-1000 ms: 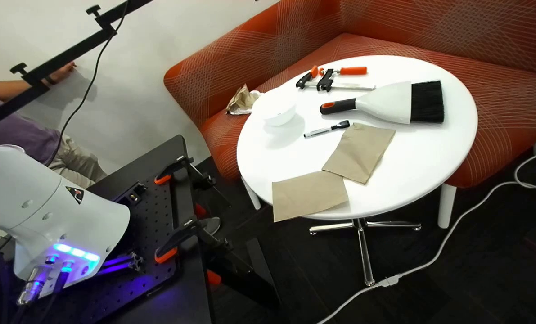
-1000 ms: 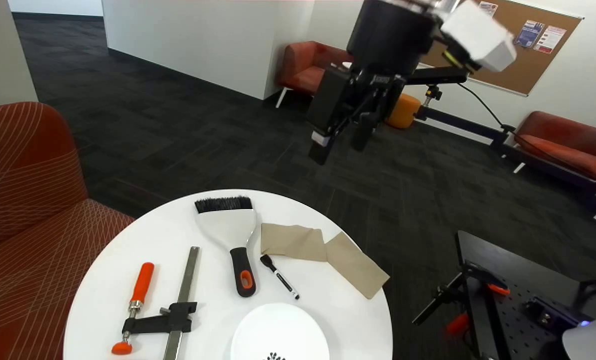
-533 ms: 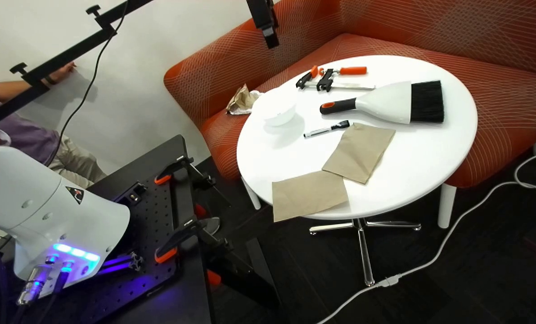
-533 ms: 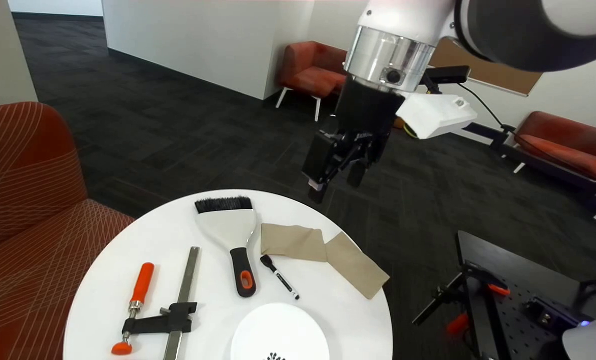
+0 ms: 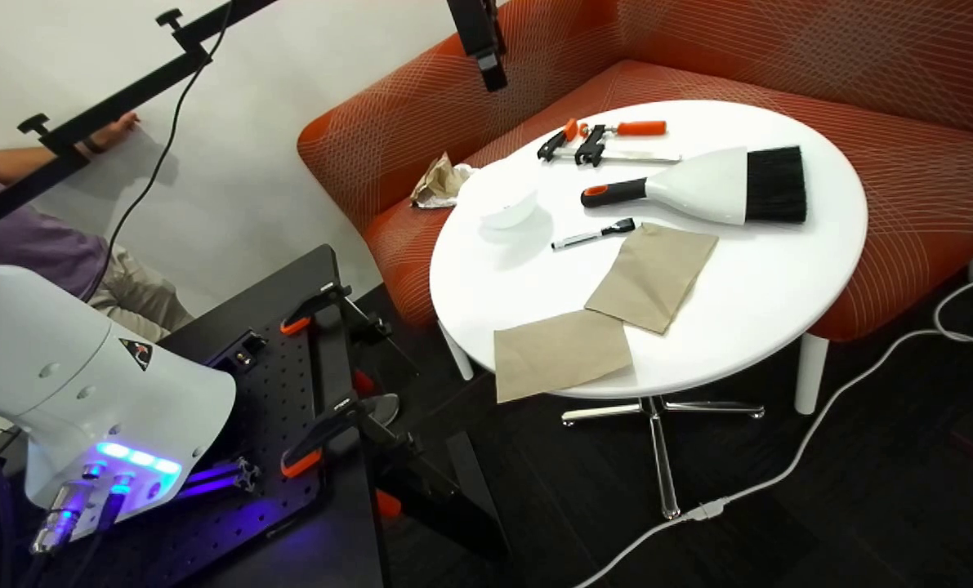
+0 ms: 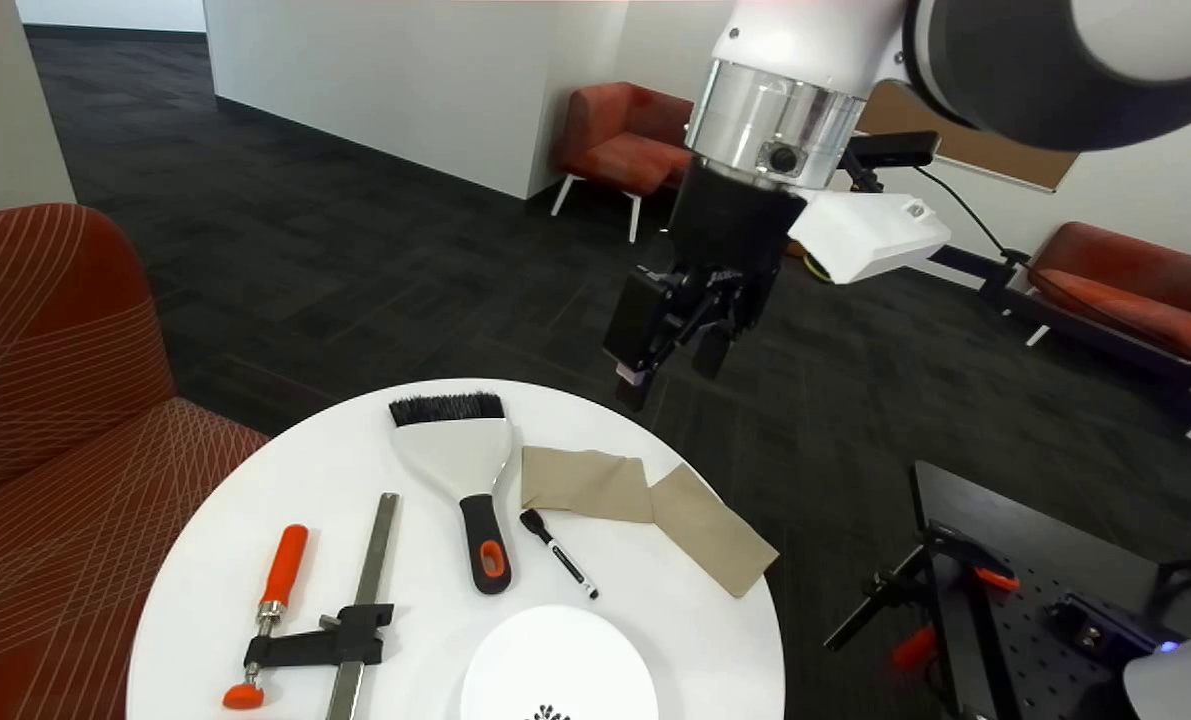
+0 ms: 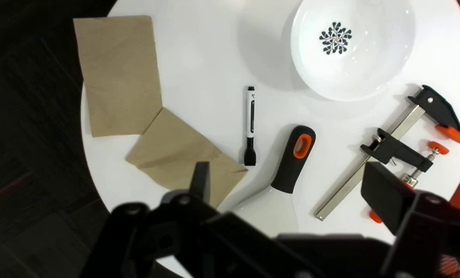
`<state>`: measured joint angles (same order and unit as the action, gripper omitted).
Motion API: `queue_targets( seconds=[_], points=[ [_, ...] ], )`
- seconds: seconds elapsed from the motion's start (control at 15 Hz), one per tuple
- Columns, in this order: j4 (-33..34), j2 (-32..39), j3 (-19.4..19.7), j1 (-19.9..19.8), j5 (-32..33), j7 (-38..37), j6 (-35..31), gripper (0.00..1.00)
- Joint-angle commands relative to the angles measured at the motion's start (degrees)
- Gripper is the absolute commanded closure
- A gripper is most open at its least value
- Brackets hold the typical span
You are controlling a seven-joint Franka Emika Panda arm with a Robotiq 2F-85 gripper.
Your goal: Put the small thing on the table in the bowl
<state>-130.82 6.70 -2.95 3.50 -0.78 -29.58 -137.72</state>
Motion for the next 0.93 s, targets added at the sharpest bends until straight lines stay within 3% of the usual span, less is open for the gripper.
queue_targets(
  seconds=[0.0,0.53,0.87],
  points=[
    [1.5,3.8,0.7,0.5,-0.2,0.7,-1.8,0.00],
    [2.4,15.4,2.8,0.5,-1.2,3.3,-14.8,0.00],
    [4.8,21.9,3.7,0.1,-4.2,6.1,-18.8,0.00]
  ],
)
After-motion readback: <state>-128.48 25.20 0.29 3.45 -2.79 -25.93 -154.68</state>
